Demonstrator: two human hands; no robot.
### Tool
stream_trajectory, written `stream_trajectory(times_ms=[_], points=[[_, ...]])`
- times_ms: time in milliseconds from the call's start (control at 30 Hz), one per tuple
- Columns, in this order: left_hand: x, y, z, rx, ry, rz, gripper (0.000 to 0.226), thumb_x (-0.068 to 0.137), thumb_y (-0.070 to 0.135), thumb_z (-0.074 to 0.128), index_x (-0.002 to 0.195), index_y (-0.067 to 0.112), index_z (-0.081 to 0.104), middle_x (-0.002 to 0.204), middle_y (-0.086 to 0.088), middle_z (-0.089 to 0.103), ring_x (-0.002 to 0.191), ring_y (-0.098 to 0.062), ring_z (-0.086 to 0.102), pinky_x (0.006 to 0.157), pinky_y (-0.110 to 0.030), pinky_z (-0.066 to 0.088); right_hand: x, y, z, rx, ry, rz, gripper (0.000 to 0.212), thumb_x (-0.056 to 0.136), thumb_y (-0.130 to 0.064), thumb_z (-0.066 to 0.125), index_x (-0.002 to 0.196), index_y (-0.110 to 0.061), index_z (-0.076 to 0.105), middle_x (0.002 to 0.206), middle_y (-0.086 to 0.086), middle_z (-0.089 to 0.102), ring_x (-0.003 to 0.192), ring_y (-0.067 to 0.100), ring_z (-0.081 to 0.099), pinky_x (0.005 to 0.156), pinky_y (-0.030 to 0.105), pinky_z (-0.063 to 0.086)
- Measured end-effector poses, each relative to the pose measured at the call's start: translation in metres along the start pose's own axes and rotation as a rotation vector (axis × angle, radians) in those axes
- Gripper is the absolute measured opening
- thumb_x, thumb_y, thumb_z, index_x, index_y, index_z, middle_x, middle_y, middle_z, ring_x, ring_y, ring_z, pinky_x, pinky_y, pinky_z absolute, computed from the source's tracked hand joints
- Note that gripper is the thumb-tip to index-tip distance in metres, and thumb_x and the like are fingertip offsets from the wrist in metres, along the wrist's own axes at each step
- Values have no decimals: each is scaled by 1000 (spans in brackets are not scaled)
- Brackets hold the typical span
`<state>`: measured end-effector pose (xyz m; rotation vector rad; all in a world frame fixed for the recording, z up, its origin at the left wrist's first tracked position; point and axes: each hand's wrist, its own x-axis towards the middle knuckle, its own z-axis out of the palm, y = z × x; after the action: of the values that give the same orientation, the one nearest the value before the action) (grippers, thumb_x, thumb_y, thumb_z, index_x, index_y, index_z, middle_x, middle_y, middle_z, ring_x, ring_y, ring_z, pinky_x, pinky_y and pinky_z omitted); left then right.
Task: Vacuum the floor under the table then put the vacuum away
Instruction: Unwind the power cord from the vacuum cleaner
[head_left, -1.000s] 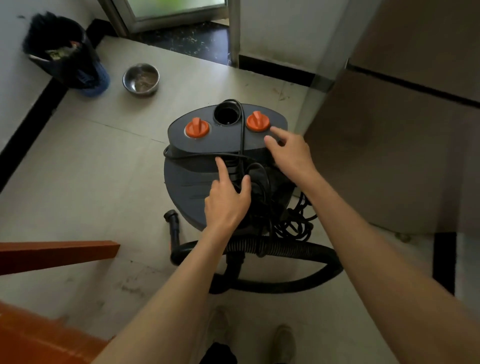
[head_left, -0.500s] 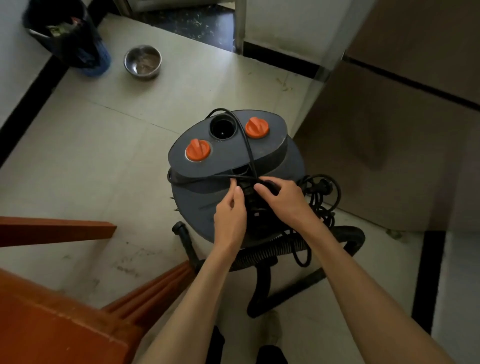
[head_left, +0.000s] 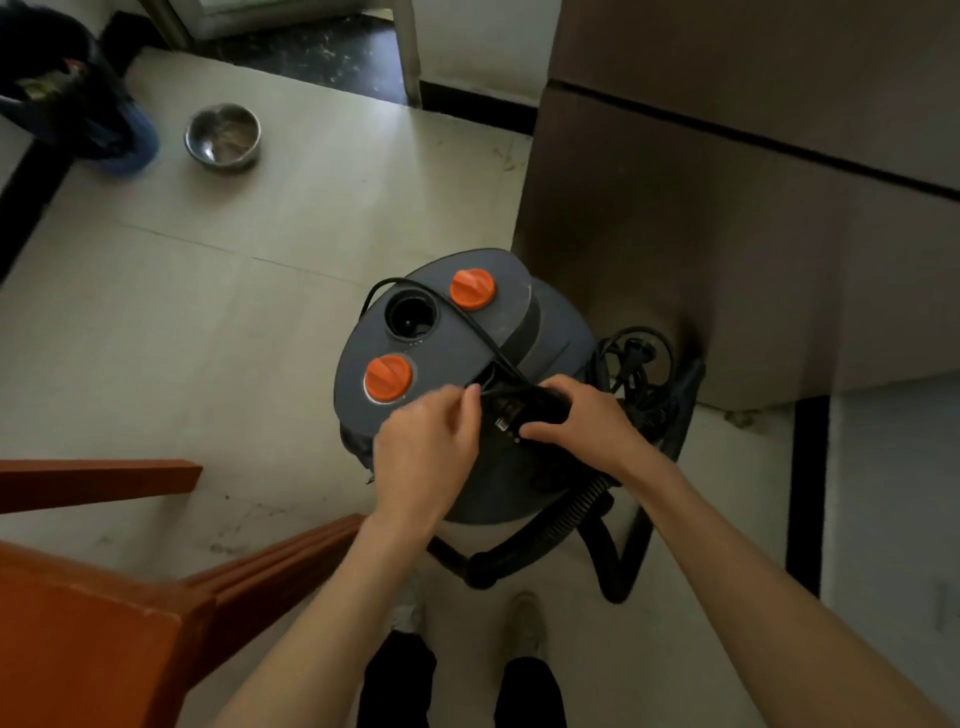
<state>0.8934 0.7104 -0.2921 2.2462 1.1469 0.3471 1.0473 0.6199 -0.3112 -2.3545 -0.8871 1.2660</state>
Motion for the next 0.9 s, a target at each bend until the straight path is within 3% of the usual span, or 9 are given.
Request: stream_trajectory(times_ms=[67,133,167,233,400,533,633,767,900], points=[[11,-5,-4,111,-28,131,24,93,26,55,109,12,66,102,-6,66,97,-23,61,77,-33,48,-12,12,9,-174,80,-67,55,74,-46,75,117,-22,50,112,0,57,107,20,50,93,33,37],[17,-7,1,237,-362,139,51,97,28,47,142,7,38,146,-13,40,136,-27,34,109,-36,29,-19,23,20,-287,206,-131,58,75,-49,73,119,-20,48,112,0,55,108,20,47,93,31,31],[16,-5,6,291,-492,130,56,99,31,40,147,6,24,155,-12,22,143,-25,19,115,-35,15,-22,28,25,-309,266,-149,55,77,-49,71,118,-19,49,112,0,55,107,21,48,93,31,30],[10,-1,15,367,-579,134,58,101,34,32,149,6,15,158,-11,7,146,-24,6,117,-31,5,-24,37,30,-319,342,-179,51,79,-45,68,117,-16,50,110,3,56,107,23,49,92,31,30],[-2,10,26,478,-580,259,55,100,32,34,148,6,23,157,-12,14,145,-25,13,117,-35,12,-41,63,29,-298,386,-223,47,81,-41,66,117,-13,52,108,5,57,105,24,50,92,32,32],[-30,27,42,413,-612,290,57,99,29,39,148,5,22,157,-13,12,146,-25,10,117,-35,10,-66,93,22,-298,363,-219,43,84,-39,64,119,-16,51,108,3,56,104,22,49,92,28,30],[-58,47,57,355,-608,321,60,99,31,40,149,5,20,157,-13,9,146,-23,8,116,-27,7,-90,121,13,-316,335,-190,46,85,-36,65,124,-16,51,115,3,56,112,22,47,100,27,26],[-92,72,79,390,-606,354,66,99,40,36,150,7,10,158,-11,2,146,-21,4,116,-25,11,-119,155,-1,-409,294,-138,56,86,-39,64,135,-20,44,132,1,49,129,19,38,116,34,6],[-113,101,96,473,-629,360,73,98,47,35,150,9,1,159,-11,-3,146,-20,4,115,-26,16,-135,183,-24,-495,272,-117,62,87,-42,62,141,-22,40,144,-3,41,140,17,25,116,37,7]])
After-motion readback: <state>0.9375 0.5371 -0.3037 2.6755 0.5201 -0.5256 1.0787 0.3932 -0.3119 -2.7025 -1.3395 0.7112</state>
